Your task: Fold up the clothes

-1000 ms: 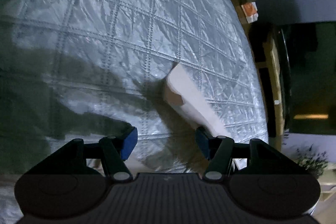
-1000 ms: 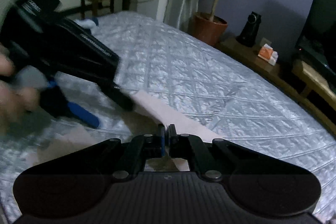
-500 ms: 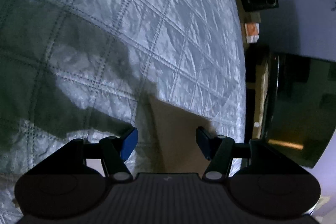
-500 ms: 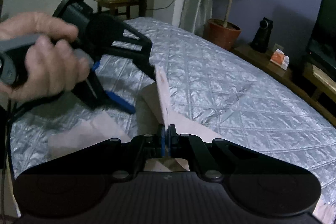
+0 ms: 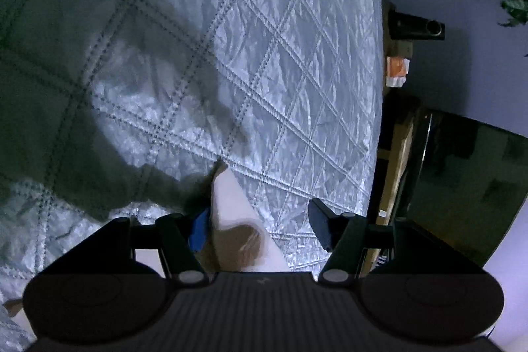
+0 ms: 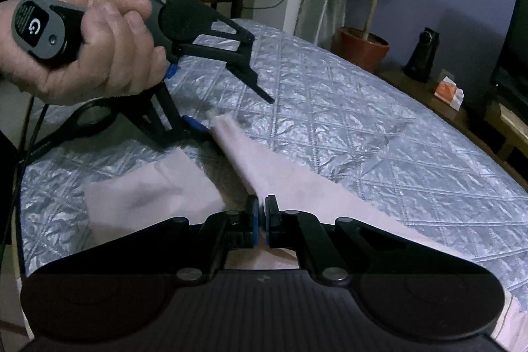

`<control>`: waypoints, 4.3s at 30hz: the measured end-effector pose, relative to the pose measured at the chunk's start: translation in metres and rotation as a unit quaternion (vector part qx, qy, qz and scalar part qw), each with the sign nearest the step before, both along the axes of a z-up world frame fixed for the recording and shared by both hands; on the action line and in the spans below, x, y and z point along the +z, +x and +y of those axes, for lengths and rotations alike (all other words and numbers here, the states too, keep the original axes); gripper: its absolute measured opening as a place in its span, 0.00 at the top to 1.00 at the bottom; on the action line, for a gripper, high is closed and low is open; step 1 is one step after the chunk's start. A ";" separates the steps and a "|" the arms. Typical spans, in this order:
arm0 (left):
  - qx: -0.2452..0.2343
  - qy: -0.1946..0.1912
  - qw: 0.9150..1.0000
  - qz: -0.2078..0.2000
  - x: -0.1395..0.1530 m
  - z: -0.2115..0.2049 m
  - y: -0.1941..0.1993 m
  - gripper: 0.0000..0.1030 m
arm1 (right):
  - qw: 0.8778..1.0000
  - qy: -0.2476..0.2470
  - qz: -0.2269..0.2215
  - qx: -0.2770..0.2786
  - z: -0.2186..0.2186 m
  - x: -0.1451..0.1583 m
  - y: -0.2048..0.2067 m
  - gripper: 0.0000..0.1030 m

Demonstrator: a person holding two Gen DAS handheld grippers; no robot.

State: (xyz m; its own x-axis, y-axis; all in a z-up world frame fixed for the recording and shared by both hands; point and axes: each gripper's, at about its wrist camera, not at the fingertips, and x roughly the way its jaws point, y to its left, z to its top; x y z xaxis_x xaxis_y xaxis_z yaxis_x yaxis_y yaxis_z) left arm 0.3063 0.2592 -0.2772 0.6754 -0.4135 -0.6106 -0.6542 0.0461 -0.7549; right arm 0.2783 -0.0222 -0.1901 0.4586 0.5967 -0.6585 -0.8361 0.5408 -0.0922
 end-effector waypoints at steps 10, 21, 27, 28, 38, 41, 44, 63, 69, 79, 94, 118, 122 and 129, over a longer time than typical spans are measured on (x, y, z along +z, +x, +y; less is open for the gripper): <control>-0.029 0.022 0.999 -0.005 0.002 -0.007 0.007 0.45 | 1.000 0.011 0.023 -0.011 -0.005 -0.003 0.002 0.84; -0.121 0.125 0.985 0.017 0.016 -0.020 0.021 0.89 | 0.994 0.075 0.061 -0.043 -0.030 0.018 0.006 0.55; -0.124 0.149 0.981 0.014 0.021 -0.019 0.018 0.95 | 0.969 0.139 0.097 -0.179 -0.098 0.036 0.027 0.36; -0.121 0.159 0.980 0.011 0.024 -0.019 0.017 0.95 | 0.959 0.146 0.109 -0.216 -0.115 0.035 0.035 0.35; -0.128 0.316 0.939 -0.043 0.078 -0.025 0.015 0.96 | 0.897 0.093 0.167 -0.398 -0.234 0.020 0.129 0.34; -0.137 0.318 0.937 -0.039 0.078 -0.028 0.015 0.96 | 0.908 0.061 0.166 -0.380 -0.229 0.013 0.147 0.36; -0.143 0.332 0.932 -0.039 0.079 -0.033 0.020 0.96 | 0.908 0.042 0.181 -0.374 -0.220 0.000 0.167 0.37; -0.090 0.397 0.909 -0.095 0.110 -0.028 0.009 0.96 | 0.920 0.153 0.061 -0.355 -0.231 0.052 0.122 0.78; -0.075 0.438 0.887 -0.125 0.129 -0.035 -0.028 0.96 | 0.910 0.201 0.028 -0.362 -0.254 0.058 0.051 0.78; -0.085 0.529 0.830 -0.151 0.143 -0.063 -0.093 0.95 | 0.890 0.140 0.088 -0.425 -0.280 -0.001 -0.008 0.78; -0.154 0.472 0.866 -0.052 0.120 -0.043 -0.079 0.75 | 0.932 -0.010 -0.058 -0.358 -0.214 0.033 -0.044 0.52; -0.154 0.370 0.916 0.015 0.093 -0.010 -0.077 0.64 | 0.996 -0.078 -0.032 -0.003 0.042 0.017 -0.042 0.99; -0.156 0.362 0.919 0.010 0.095 -0.010 -0.076 0.63 | 0.997 -0.058 -0.058 0.017 0.033 0.035 -0.056 0.99; -0.106 0.364 0.925 0.015 0.103 0.014 -0.077 0.61 | 0.995 -0.052 -0.079 0.010 0.002 0.044 -0.088 0.99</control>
